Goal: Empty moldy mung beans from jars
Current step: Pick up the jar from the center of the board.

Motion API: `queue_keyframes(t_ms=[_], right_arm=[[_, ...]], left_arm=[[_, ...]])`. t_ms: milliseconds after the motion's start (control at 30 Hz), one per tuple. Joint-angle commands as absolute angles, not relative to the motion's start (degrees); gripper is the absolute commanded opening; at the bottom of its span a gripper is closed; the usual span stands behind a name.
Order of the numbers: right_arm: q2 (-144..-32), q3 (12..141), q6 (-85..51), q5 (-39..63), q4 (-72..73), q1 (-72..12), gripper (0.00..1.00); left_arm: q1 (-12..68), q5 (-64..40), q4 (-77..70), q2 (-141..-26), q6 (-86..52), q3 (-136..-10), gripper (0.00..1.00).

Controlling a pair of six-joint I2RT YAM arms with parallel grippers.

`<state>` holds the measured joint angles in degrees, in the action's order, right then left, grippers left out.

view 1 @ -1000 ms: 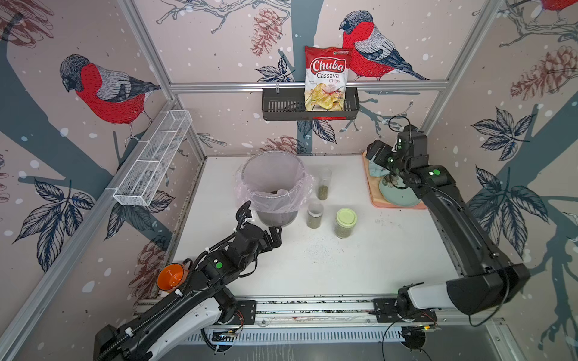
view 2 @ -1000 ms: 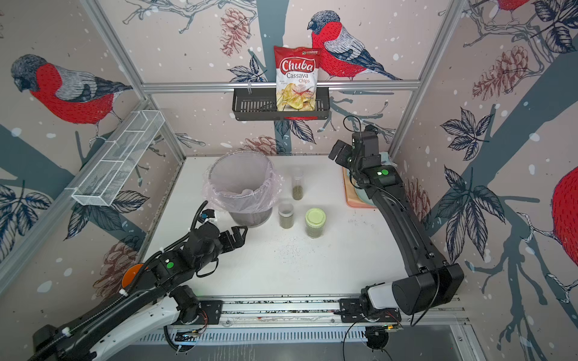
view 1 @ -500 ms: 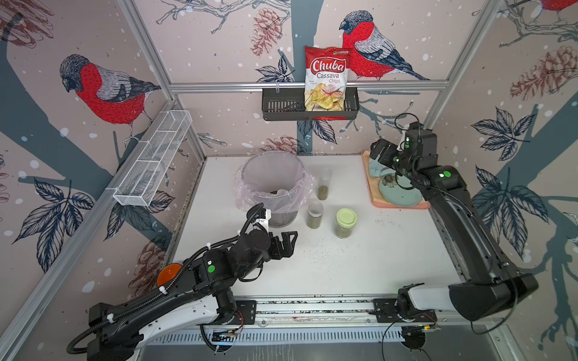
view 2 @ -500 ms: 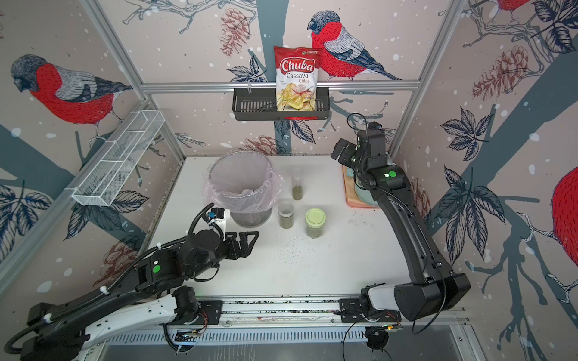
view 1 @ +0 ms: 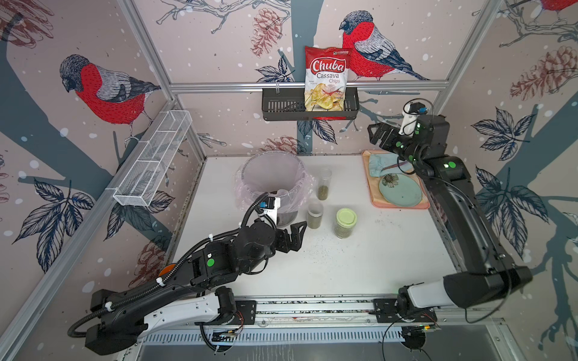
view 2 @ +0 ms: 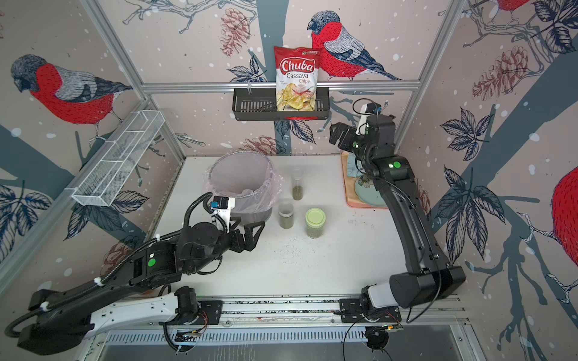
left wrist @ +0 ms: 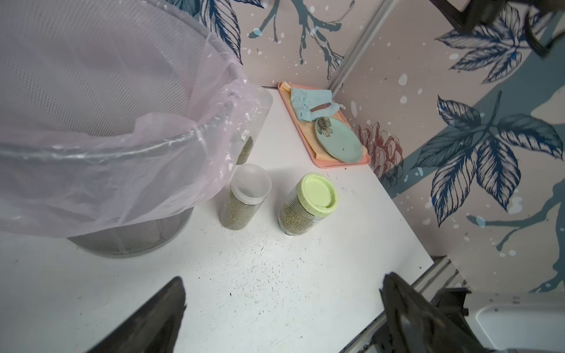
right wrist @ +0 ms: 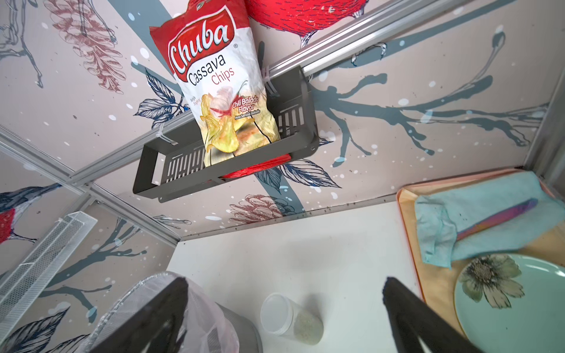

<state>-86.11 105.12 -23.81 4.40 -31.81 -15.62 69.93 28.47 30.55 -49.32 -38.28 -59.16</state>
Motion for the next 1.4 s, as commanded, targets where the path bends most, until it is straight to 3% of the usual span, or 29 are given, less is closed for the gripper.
queue_keyframes(t_ms=[0, 167, 267, 367, 733, 1033, 1367], right_arm=[[-92.5, 113.3, -20.5, 3.6, -44.6, -17.5, 1.0], [-102.2, 120.9, -18.4, 2.3, -54.6, -22.2, 0.93], [-106.9, 123.4, -17.7, 1.9, -57.9, -24.4, 0.84], [-110.1, 124.9, -17.7, -3.0, -59.8, -27.0, 0.83], [-121.5, 132.9, -17.5, -3.9, -61.7, -31.9, 0.84], [-126.1, 135.2, -17.8, -6.8, -62.7, -33.3, 0.86], [-128.9, 134.8, -17.5, -8.0, -62.8, -33.0, 0.86]], left_arm=[[74.1, 38.3, 34.3, -51.9, -33.7, -64.5, 0.98], [74.5, 42.4, 29.1, -53.0, -26.2, -69.9, 0.98], [74.4, 45.6, 18.3, -47.7, -18.9, -66.0, 0.99], [73.2, 48.8, 8.9, -41.8, -12.0, -61.4, 0.99], [63.5, 52.6, 16.3, -47.5, -9.2, -68.5, 0.99], [50.0, 38.0, 18.1, -50.0, -13.2, -68.6, 0.99], [43.9, 31.8, 19.8, -53.2, -15.4, -68.9, 0.99]])
